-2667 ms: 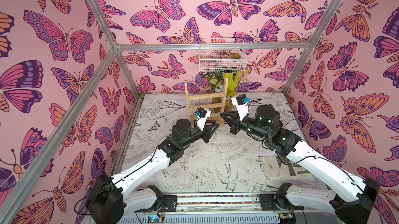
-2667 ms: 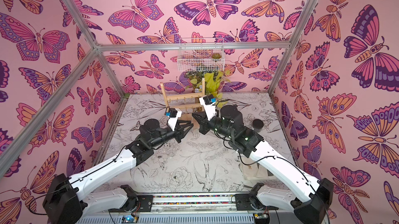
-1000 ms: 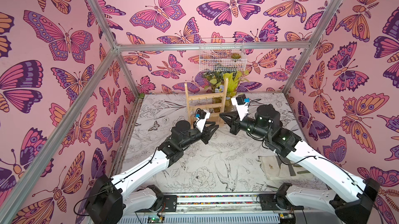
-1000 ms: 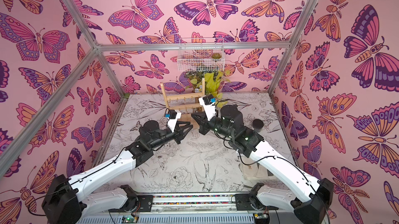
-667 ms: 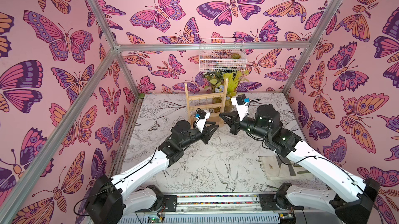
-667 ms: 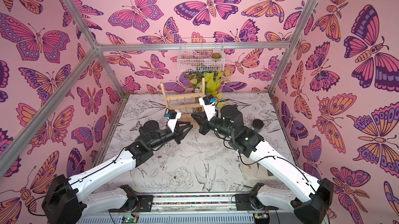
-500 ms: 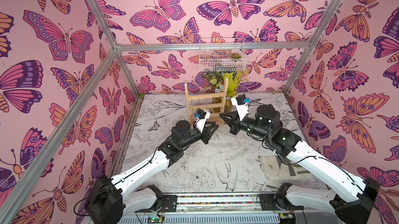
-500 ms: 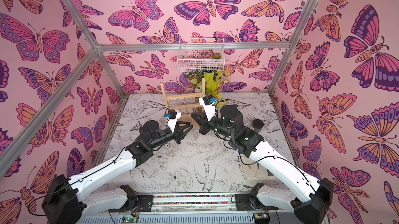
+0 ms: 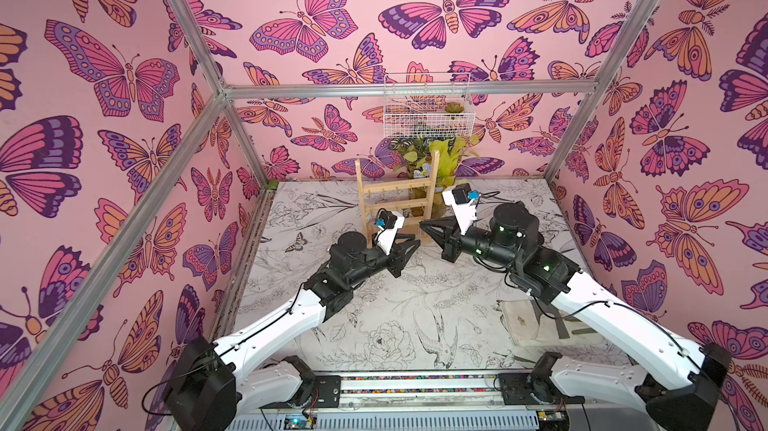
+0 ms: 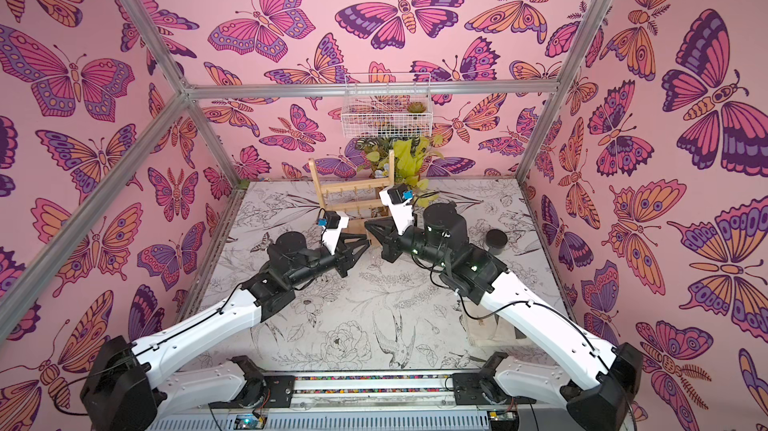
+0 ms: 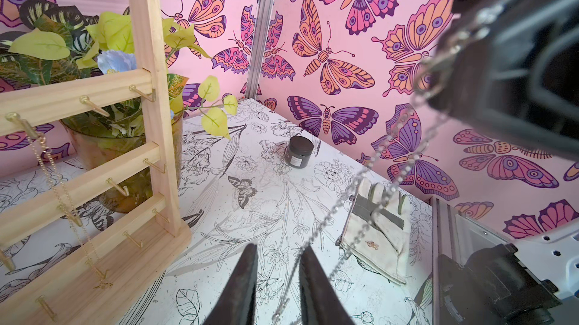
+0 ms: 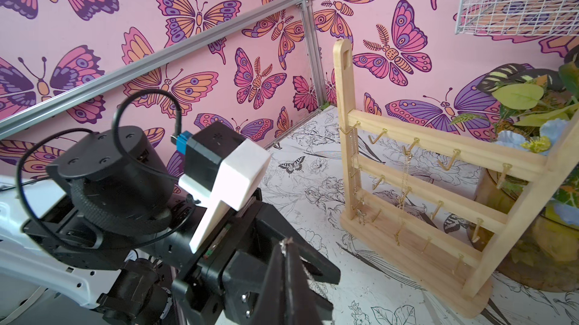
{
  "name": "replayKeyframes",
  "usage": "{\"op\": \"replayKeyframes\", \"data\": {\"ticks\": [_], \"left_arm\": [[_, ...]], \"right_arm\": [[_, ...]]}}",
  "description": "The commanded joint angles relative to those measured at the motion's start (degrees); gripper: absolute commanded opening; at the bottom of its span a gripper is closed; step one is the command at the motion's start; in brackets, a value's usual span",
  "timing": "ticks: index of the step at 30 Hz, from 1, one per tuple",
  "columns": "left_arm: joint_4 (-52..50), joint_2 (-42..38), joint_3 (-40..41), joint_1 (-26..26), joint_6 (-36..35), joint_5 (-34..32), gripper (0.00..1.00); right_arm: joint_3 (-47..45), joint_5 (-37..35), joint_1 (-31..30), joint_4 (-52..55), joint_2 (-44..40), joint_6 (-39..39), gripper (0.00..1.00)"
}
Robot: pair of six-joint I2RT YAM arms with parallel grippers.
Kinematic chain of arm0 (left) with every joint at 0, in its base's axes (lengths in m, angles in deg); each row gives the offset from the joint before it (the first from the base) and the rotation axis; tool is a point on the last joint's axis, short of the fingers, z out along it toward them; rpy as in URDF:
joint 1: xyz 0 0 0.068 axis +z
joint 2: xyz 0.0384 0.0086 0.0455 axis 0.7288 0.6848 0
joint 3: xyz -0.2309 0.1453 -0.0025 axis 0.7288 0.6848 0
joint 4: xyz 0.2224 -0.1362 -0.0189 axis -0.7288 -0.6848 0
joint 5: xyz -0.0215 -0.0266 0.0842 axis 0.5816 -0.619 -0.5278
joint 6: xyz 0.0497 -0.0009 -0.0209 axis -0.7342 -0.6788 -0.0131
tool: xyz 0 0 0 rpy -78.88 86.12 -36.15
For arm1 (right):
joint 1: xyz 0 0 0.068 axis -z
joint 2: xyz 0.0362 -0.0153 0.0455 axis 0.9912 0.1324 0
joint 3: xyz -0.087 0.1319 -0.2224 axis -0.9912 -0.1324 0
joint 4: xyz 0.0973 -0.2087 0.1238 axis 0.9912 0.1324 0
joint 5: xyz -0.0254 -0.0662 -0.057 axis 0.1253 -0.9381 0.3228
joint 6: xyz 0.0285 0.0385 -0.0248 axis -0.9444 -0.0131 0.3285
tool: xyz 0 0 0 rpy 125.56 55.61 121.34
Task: Hang the necklace on the jewelry display stand
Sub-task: Adjust the necklace.
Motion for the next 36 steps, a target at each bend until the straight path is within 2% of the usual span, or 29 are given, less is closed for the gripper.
{"op": "replayKeyframes", "data": {"ticks": [1, 5, 11, 14, 28, 36], "left_arm": [[1.68, 0.03, 0.08, -0.12, -0.70, -0.30, 0.26], [1.68, 0.16, 0.02, -0.14, -0.65, -0.21, 0.26], [1.81, 1.49, -0.51, -0.31, -0.22, 0.35, 0.35], [2.01, 1.83, -0.55, -0.40, -0.20, 0.39, 0.34], [3.80, 0.83, 0.63, -0.55, -0.07, -1.09, 0.09], [1.49, -1.79, 0.12, -0.55, -1.29, -9.86, 0.01]], "right_arm": [[2.07, 0.80, -0.55, -0.73, -1.22, -0.81, 0.00], [2.01, 1.19, -0.70, -1.15, -1.17, -1.23, 0.00], [2.07, 1.87, -0.76, -1.89, -1.00, -1.42, 0.00], [2.07, 1.57, -0.76, -1.88, -1.30, -1.34, 0.00], [1.22, -0.86, -0.72, -1.26, -2.12, -1.12, 0.00], [0.76, -6.70, -0.62, 1.61, -0.78, 0.58, 0.00]]}}
